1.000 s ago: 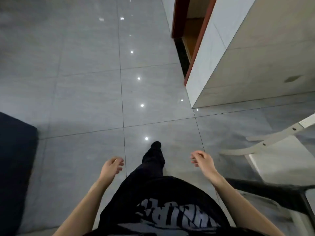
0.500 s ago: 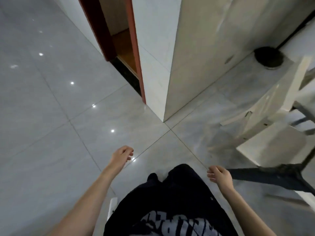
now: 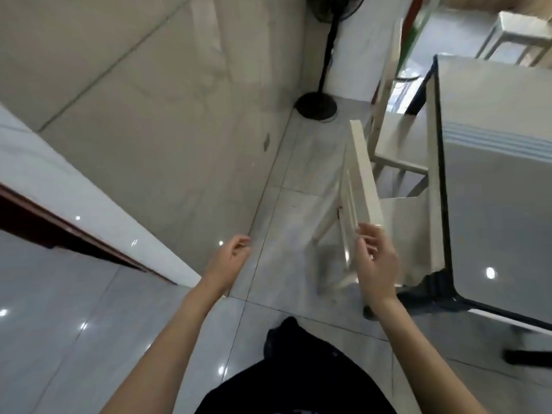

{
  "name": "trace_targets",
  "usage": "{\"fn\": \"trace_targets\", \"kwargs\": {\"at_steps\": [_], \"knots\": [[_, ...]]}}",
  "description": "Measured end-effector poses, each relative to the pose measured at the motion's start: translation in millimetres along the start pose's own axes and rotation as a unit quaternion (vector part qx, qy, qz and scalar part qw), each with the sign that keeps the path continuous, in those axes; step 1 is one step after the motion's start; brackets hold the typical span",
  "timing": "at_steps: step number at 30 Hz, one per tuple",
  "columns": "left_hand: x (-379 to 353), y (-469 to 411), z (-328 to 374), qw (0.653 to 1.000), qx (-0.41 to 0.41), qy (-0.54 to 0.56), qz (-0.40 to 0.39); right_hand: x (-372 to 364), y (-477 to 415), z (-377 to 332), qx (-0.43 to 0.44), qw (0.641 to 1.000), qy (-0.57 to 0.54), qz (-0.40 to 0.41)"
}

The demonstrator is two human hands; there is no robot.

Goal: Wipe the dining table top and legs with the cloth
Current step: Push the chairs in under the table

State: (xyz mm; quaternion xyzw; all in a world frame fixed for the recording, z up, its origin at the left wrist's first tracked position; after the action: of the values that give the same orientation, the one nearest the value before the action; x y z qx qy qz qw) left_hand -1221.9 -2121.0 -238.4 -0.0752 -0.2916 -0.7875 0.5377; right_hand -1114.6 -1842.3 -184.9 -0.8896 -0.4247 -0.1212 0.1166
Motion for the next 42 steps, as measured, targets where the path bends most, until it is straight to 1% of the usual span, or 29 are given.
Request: {"fn": "trace_targets", "kwargs": {"at_steps": [2, 4, 6, 10, 14, 17, 18, 20, 22, 24, 25, 28, 31, 33, 34, 37, 40, 42], "knots": [[-8, -42, 42, 0.999, -0.043, -0.022, -0.017, 4, -28, -8, 0.007, 0.998, 0.026, 0.056], [-20, -78, 80, 0.994, -0.087, -0.042, -0.050, 8, -55, -9, 0.019, 0.992, 0.070, 0.100], [-36, -109, 114, 0.985, -0.138, -0.072, -0.077, 11, -77, -4, 0.026, 0.986, 0.122, 0.111], [-72, -156, 165, 0.954, -0.227, -0.153, -0.122, 14, -106, 14, -0.027, 0.982, 0.152, 0.107], [-107, -192, 209, 0.884, -0.349, -0.263, -0.167, 5, -128, 35, -0.104, 0.973, 0.185, 0.089], [-130, -228, 235, 0.832, -0.448, -0.292, -0.148, -10, -144, 43, -0.152, 0.969, 0.192, 0.043], [-138, -243, 242, 0.814, -0.480, -0.295, -0.140, -16, -148, 46, -0.159, 0.962, 0.223, 0.022], [-153, -276, 253, 0.772, -0.532, -0.317, -0.140, -27, -154, 49, -0.174, 0.934, 0.311, -0.010], [-168, -310, 262, 0.714, -0.577, -0.365, -0.154, -32, -158, 51, -0.196, 0.903, 0.382, -0.011], [-180, -338, 270, 0.650, -0.608, -0.424, -0.167, -34, -159, 52, -0.221, 0.876, 0.428, -0.004], [-184, -350, 275, 0.627, -0.617, -0.442, -0.176, -35, -159, 51, -0.230, 0.866, 0.443, -0.003], [-197, -374, 288, 0.595, -0.629, -0.442, -0.233, -38, -157, 48, -0.245, 0.854, 0.459, 0.016], [-209, -379, 305, 0.546, -0.624, -0.475, -0.294, -39, -156, 51, -0.258, 0.842, 0.472, 0.038], [-214, -380, 311, 0.529, -0.612, -0.498, -0.313, -39, -155, 51, -0.263, 0.847, 0.460, 0.045], [-215, -382, 311, 0.527, -0.619, -0.491, -0.314, -39, -155, 53, -0.265, 0.849, 0.454, 0.046], [-215, -387, 310, 0.520, -0.636, -0.478, -0.311, -40, -157, 55, -0.271, 0.848, 0.452, 0.053], [-218, -391, 313, 0.526, -0.640, -0.466, -0.310, -39, -158, 56, -0.264, 0.846, 0.458, 0.065], [-219, -393, 315, 0.522, -0.649, -0.461, -0.307, -40, -160, 55, -0.264, 0.844, 0.461, 0.072]]}}
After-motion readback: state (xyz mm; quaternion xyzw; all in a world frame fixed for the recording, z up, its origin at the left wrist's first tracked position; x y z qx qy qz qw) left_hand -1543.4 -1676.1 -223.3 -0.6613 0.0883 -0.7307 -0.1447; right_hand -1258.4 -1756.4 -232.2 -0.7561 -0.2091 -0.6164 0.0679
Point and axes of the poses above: each hand's wrist, its own y-axis away from the middle knuckle, its own x-axis out of the back of the hand, z = x × y, the point moved 2 cm from there along -y, towards the middle knuckle, and after that the axes turned 3 degrees about x, right-handed, at the moved point
